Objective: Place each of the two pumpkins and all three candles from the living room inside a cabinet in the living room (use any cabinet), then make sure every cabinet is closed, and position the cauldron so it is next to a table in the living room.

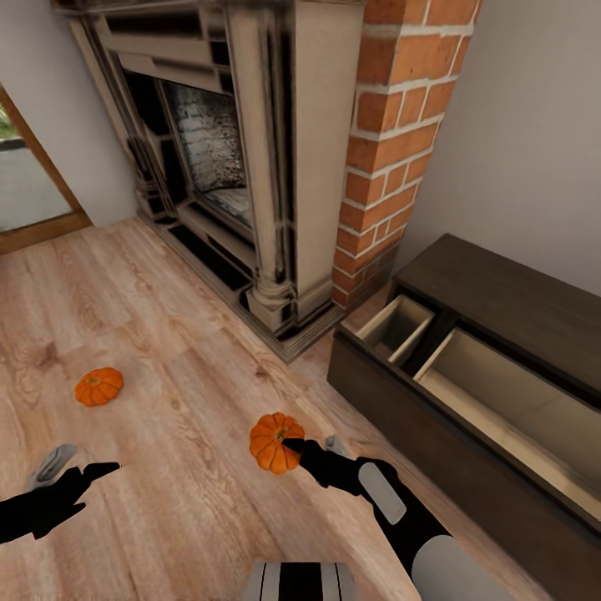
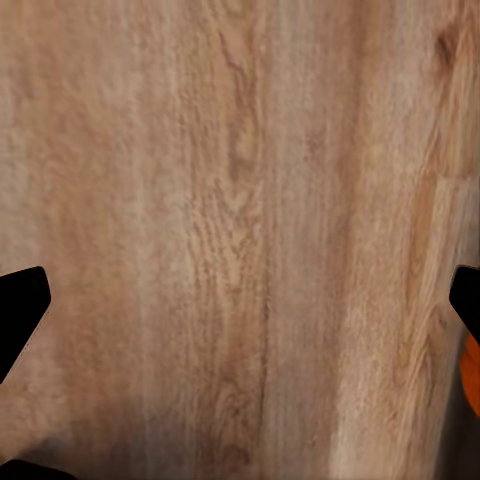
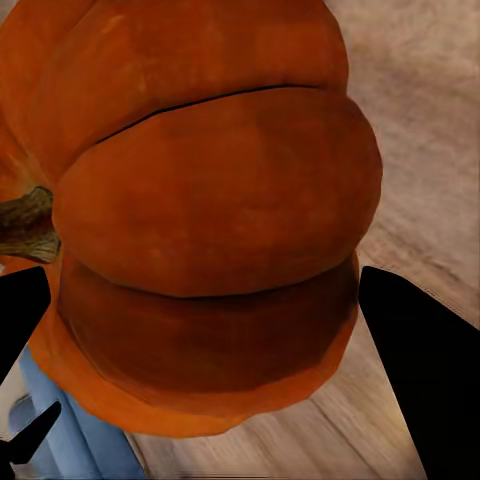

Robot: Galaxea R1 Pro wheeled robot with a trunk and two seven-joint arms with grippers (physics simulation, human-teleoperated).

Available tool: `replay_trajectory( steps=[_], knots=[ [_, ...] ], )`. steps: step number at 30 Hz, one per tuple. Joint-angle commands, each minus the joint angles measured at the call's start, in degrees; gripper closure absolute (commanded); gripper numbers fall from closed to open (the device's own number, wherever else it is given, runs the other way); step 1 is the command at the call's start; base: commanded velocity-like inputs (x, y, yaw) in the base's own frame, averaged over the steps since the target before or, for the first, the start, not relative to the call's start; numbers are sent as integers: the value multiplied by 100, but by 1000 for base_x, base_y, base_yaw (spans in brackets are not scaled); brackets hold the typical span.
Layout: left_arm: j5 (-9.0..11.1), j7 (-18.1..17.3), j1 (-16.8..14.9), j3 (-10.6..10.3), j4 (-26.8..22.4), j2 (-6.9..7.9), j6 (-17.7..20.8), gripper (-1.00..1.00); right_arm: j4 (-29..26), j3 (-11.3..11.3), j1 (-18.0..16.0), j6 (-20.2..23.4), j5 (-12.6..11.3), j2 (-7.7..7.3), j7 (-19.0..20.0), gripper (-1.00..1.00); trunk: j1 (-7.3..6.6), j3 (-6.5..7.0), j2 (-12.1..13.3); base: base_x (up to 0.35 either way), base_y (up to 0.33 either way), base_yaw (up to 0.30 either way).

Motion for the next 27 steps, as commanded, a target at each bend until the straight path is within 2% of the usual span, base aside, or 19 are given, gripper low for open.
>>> replay_trajectory(
  steps=[1,10,17,27],
  knots=[
    [-1,0,0,0,1,0,-1,-100,-3,1,0,0,-5,0,-17,100,0,4,0,0,0,260],
    [-8,-1,0,0,-3,0,-11,-100,-11,17,0,0,-5,8,-9,100,0,39,0,0,0,268],
    [-21,-1,0,11,-3,-12,-20,-100,-13,303,0,-13,3,9,-9,100,0,57,0,0,0,275],
    [-76,-4,0,18,-3,-5,-33,-100,-56,335,0,-17,11,53,-30,100,0,59,0,0,0,282]
  ],
)
